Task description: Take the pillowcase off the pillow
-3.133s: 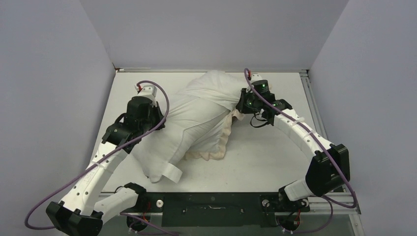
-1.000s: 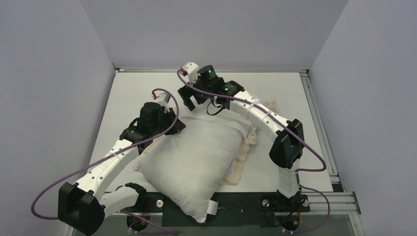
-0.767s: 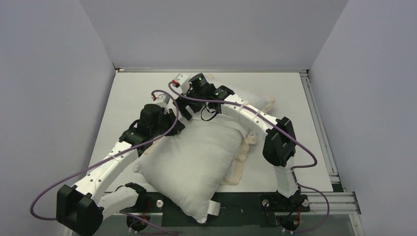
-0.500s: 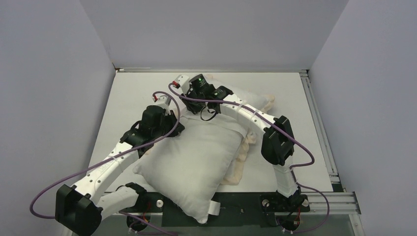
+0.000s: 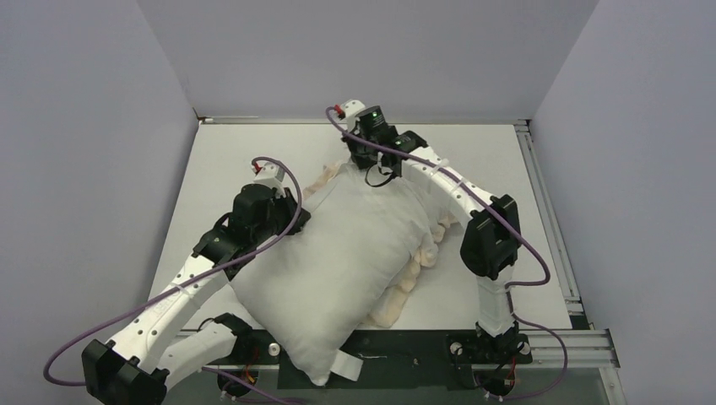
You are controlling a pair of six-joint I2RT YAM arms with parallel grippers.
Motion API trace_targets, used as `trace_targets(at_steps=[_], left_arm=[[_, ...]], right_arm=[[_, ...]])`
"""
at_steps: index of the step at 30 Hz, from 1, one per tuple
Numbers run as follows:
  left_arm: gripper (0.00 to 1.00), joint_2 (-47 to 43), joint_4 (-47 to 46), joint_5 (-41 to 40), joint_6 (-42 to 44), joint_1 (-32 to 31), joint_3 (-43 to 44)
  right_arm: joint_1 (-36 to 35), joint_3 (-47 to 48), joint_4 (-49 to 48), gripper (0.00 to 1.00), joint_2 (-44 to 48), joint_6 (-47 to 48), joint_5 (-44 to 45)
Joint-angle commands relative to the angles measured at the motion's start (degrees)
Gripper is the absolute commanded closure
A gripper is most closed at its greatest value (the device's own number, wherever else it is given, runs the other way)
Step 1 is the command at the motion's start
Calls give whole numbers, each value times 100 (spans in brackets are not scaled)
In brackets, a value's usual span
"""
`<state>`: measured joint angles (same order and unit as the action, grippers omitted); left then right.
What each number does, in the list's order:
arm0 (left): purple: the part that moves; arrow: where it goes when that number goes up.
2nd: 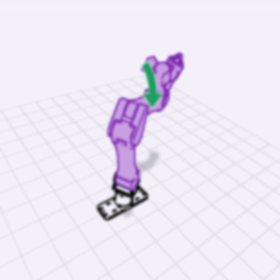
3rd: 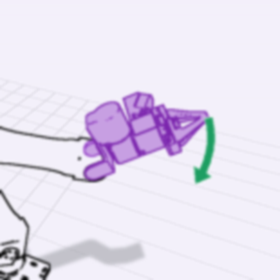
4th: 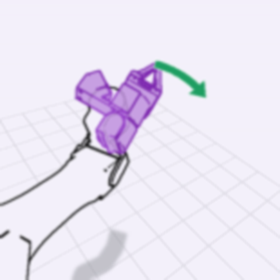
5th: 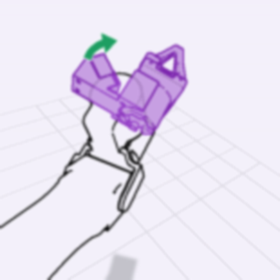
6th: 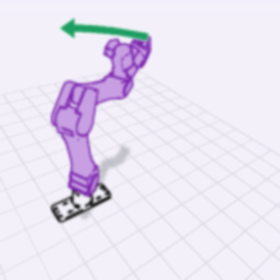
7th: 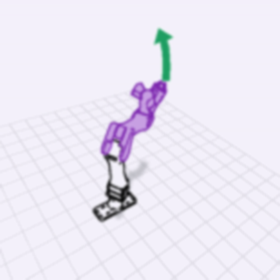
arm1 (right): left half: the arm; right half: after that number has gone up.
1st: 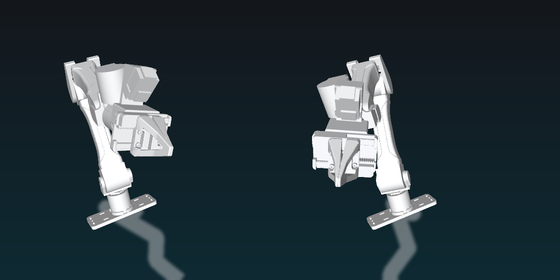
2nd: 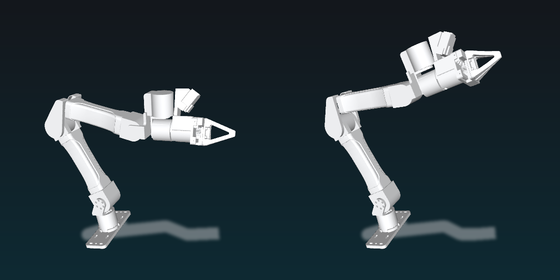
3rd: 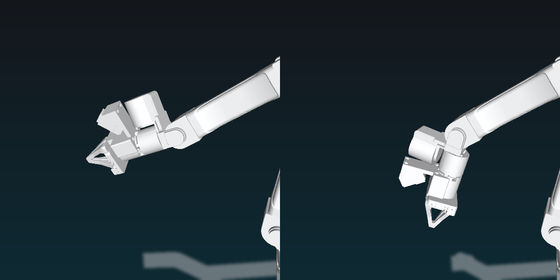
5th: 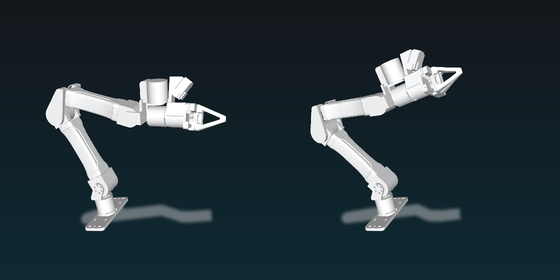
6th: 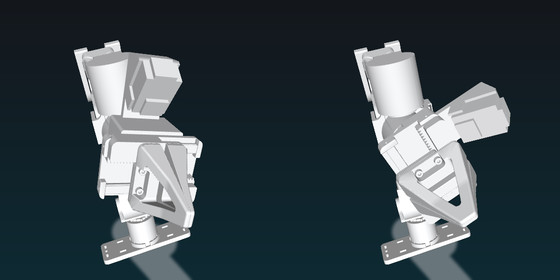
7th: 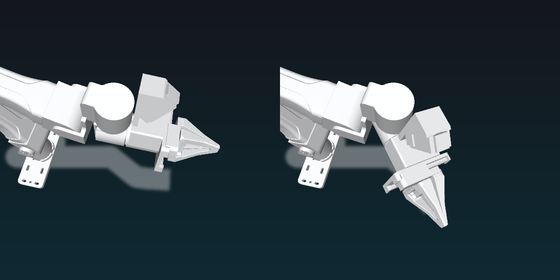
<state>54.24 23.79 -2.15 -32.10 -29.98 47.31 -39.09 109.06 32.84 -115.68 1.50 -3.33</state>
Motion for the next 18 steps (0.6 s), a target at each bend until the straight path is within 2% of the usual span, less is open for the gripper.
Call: trace_targets(at_steps=[1,8,11,12,15,18], left_arm=[[100,-238,636,-374,352,231,490],[100,-231,903,-174,557,1107,765],[100,12,925,-290,723,1480,936],[100,179,924,-336,778,1537,1059],[100,590,894,-325,803,1611,1316],[100,927,920,-273,831,1653,1560]], right_arm=[[1001,178,-580,95,870,-492,1423],[2084,164,-840,95,978,-1317,986],[2153,-64,-1087,95,981,-1409,445],[2141,-199,-1181,95,973,-1444,20],[2100,-454,-1452,95,951,-1614,-480],[2082,-582,-1594,87,939,-1782,-984]])
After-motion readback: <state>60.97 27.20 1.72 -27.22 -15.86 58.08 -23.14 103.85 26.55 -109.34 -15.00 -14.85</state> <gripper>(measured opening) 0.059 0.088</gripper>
